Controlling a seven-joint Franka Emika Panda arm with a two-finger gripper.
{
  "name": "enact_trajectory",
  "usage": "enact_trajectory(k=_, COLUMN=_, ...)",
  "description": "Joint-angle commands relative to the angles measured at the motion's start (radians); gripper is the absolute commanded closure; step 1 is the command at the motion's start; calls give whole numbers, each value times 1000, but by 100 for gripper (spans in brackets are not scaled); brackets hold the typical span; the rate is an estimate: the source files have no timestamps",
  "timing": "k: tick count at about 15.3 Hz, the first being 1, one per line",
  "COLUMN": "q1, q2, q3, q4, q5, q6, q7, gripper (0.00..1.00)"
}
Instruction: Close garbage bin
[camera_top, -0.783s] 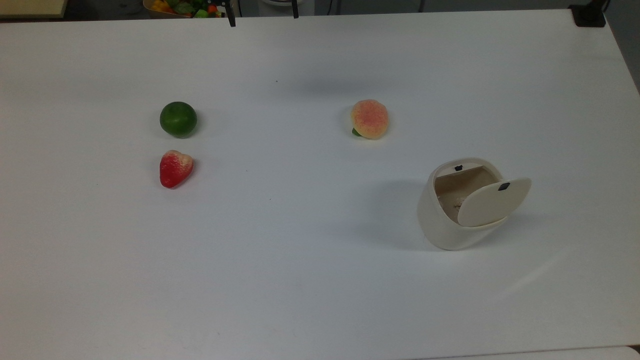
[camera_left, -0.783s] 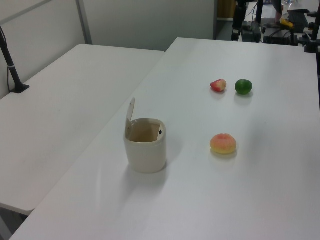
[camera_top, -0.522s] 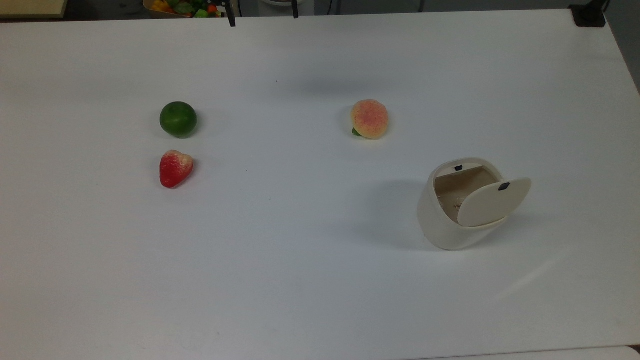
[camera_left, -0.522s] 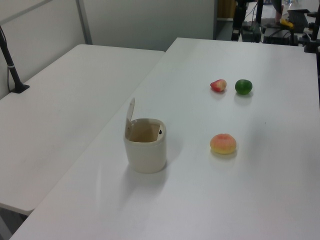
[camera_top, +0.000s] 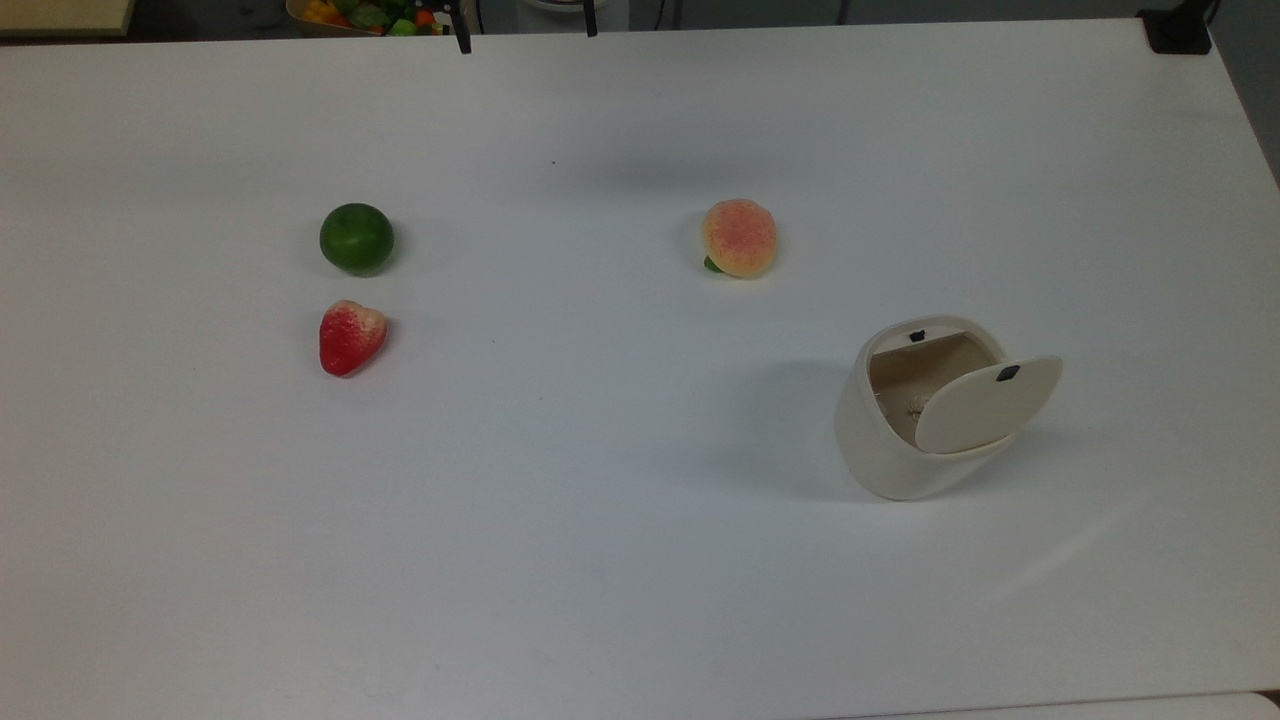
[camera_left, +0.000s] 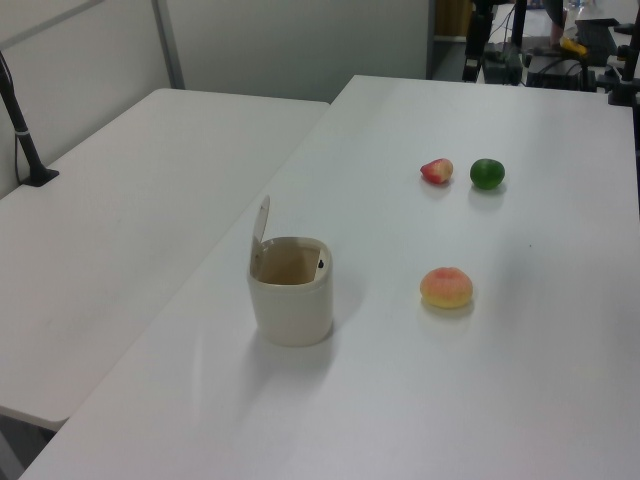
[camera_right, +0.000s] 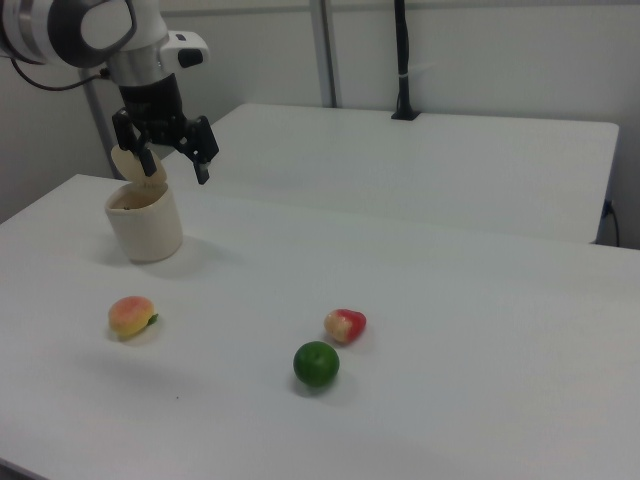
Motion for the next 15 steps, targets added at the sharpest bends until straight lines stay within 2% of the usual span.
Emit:
enact_trajectory(k=1, q1=18, q2=-13, q3=-12, q4=-15, q5=-14, q6=10, q7=-13, gripper=0)
enact_trajectory(k=2, q1=18, q2=-13, q3=-12, q4=-15, q5=-14, q6=24, q7=-14, gripper=1)
enact_trajectory(k=4, q1=18, q2=-12, q3=-12, q4=-16, q5=-11, q6=30, q7=-28, gripper=15)
enact_trajectory(k=5, q1=18, q2=-12, q3=-12, q4=-16, q5=-8, q6=30, q7=-46, gripper=30)
enact_trajectory(k=7, q1=16, q2=-12, q3=-12, q4=-16, q5=-1, q6=30, q7=-68, gripper=54)
enact_trajectory(k=10, q1=18, q2=-12, q3=-12, q4=-24, q5=0, q6=31, q7=-68, gripper=79)
enact_trajectory(k=12, q1=18, q2=-12, q3=-12, q4=-25, q5=2, q6=31, q7=-68, gripper=90)
enact_trajectory(k=15, q1=21, q2=-4, q3=-9, q4=-25, q5=8, q6=31, q7=-56, gripper=99)
